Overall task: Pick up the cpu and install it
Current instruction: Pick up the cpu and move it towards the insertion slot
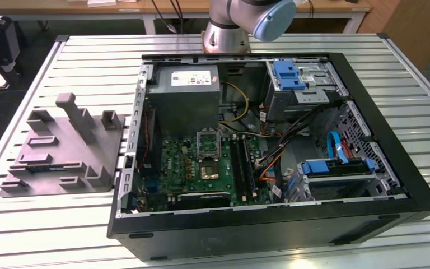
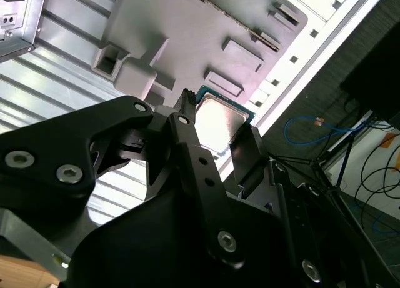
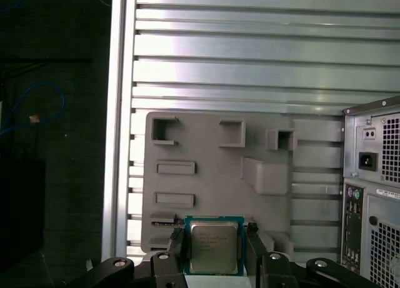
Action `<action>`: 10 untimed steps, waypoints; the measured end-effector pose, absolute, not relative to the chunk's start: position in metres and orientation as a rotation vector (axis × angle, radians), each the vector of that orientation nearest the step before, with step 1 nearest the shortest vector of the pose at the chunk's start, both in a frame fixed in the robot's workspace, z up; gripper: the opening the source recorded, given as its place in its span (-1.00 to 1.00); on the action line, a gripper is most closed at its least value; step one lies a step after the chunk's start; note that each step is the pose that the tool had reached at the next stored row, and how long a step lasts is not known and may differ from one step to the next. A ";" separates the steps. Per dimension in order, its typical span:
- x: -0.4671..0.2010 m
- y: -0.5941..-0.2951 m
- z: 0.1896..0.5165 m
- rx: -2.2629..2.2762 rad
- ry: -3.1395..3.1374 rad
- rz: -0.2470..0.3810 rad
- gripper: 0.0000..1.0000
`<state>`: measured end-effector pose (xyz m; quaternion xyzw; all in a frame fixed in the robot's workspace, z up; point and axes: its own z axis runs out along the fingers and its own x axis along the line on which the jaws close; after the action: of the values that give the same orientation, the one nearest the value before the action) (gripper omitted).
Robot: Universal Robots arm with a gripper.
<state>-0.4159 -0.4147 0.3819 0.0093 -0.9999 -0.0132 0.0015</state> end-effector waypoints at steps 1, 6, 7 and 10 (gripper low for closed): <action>-0.416 -0.415 0.382 0.029 -3.138 -0.041 -0.06; -0.415 -0.415 0.382 0.029 -3.138 -0.041 -0.06; -0.415 -0.415 0.382 0.029 -3.138 -0.042 -0.06; -0.412 -0.415 0.382 0.029 -3.138 -0.041 -0.06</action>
<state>-0.4116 -0.4147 0.3819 0.0093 -0.9999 -0.0132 0.0015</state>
